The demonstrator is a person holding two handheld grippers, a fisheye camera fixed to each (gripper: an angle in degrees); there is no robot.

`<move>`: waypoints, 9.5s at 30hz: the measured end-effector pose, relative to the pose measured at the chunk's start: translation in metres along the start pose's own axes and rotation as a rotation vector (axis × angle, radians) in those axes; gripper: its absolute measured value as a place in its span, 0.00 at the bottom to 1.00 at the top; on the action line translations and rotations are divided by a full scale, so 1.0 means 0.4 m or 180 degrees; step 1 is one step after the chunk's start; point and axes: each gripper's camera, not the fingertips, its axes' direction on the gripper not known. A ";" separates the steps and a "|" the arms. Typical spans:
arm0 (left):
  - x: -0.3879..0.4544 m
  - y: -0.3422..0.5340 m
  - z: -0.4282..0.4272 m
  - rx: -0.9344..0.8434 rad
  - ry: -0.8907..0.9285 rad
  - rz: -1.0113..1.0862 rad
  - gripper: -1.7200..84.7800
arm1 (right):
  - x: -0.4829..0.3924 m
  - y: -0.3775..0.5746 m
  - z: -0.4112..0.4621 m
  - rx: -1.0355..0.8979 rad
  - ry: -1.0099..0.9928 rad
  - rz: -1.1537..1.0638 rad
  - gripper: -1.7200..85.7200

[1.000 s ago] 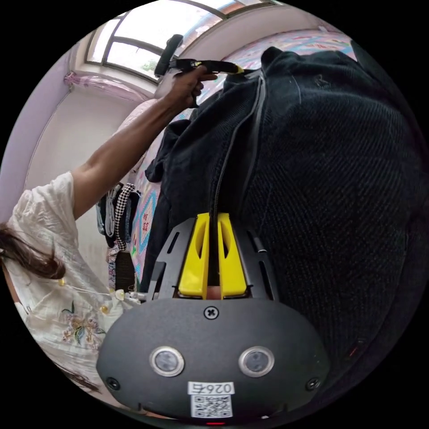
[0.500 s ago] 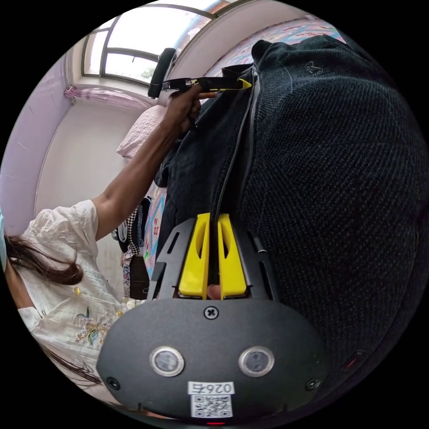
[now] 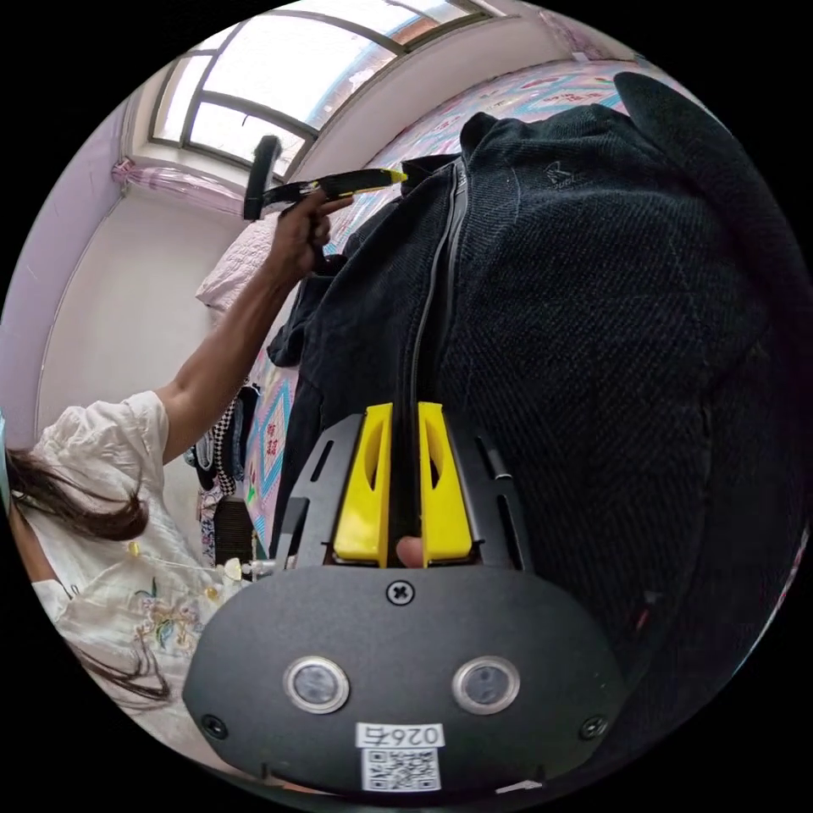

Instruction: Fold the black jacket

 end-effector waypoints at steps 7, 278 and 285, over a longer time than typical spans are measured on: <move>0.207 0.226 -0.067 -0.0232 0.0862 0.0231 0.12 | -0.001 0.155 -0.010 -0.0150 0.0116 0.0129 0.02; 0.011 0.645 -1.313 0.3325 0.0057 -0.1128 0.07 | -0.155 0.275 0.483 0.0184 -0.1407 -0.3857 0.02; 0.464 0.369 -1.191 0.3050 0.0662 -0.0183 0.07 | 0.211 0.433 -0.099 0.0984 -0.1117 -0.3550 0.03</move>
